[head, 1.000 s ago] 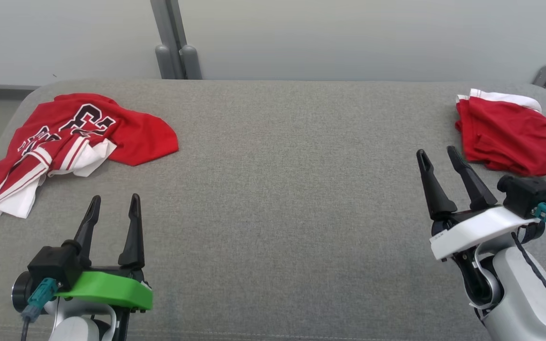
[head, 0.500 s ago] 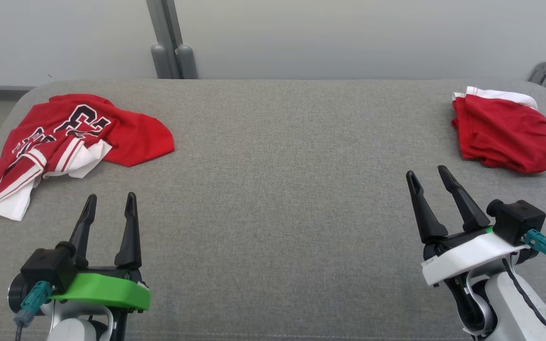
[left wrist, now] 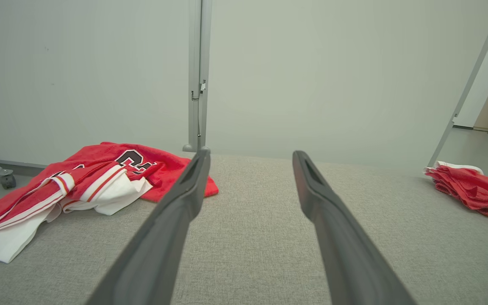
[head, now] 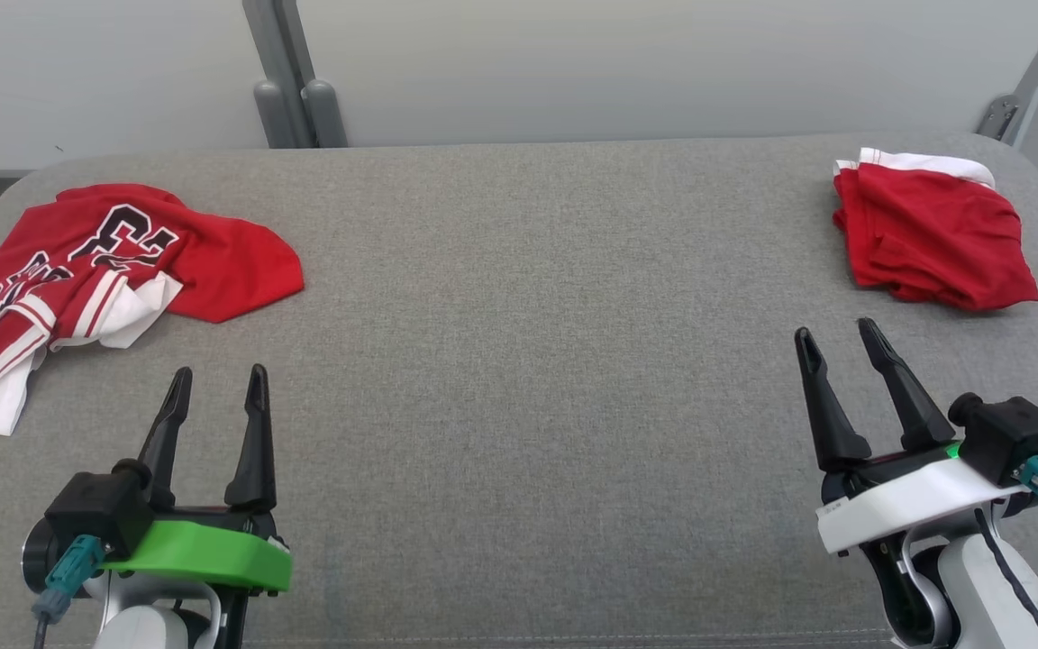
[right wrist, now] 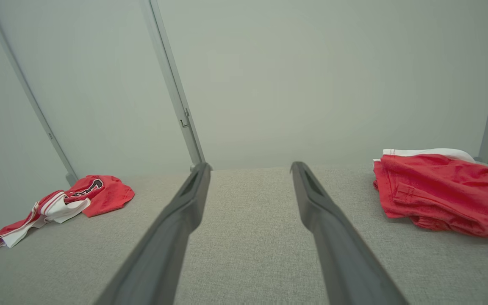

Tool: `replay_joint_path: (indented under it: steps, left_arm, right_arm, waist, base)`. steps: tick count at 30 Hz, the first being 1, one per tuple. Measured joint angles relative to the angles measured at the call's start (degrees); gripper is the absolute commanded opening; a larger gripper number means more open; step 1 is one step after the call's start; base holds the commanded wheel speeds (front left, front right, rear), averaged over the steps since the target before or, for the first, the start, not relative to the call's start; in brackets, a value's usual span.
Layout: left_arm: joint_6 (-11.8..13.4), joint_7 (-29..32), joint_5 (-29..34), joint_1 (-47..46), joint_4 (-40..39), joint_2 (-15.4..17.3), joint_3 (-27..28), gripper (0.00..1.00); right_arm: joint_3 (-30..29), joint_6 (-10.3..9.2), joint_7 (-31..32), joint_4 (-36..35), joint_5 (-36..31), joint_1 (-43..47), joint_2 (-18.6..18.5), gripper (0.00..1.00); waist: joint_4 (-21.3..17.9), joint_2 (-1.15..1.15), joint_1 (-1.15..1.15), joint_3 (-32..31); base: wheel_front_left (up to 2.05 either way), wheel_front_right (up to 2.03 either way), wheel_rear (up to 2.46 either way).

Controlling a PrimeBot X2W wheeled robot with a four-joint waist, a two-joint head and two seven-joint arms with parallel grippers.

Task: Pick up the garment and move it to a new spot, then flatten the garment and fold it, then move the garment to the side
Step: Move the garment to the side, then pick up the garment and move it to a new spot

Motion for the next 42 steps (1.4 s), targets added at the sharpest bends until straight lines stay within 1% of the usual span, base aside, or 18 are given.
replay_joint_path:
  steps: [24,32,42]
  left_arm:
    - [0.00,0.00,-0.21,0.00,0.09,-0.05,-1.04,1.00]
    - [0.05,0.00,-0.59,-0.04,0.20,-0.08,-1.59,1.00]
    - [0.16,0.00,-0.58,-0.09,0.24,-0.08,-1.35,1.00]
  right_arm:
    - [-1.19,0.04,0.00,-2.89,-1.27,3.19,0.66,1.00]
    - [-1.20,0.56,0.00,-3.99,-1.62,3.77,0.66,1.00]
    - [-0.59,1.15,0.00,-4.12,-1.91,3.76,0.60,1.00]
  waist:
    - [0.29,0.00,0.00,0.37]
    - [3.06,0.00,0.00,0.78]
    - [8.06,0.00,0.00,1.57]
  base:
    - [0.00,0.00,0.00]
    - [0.00,0.00,0.00]
    - [0.00,0.00,0.00]
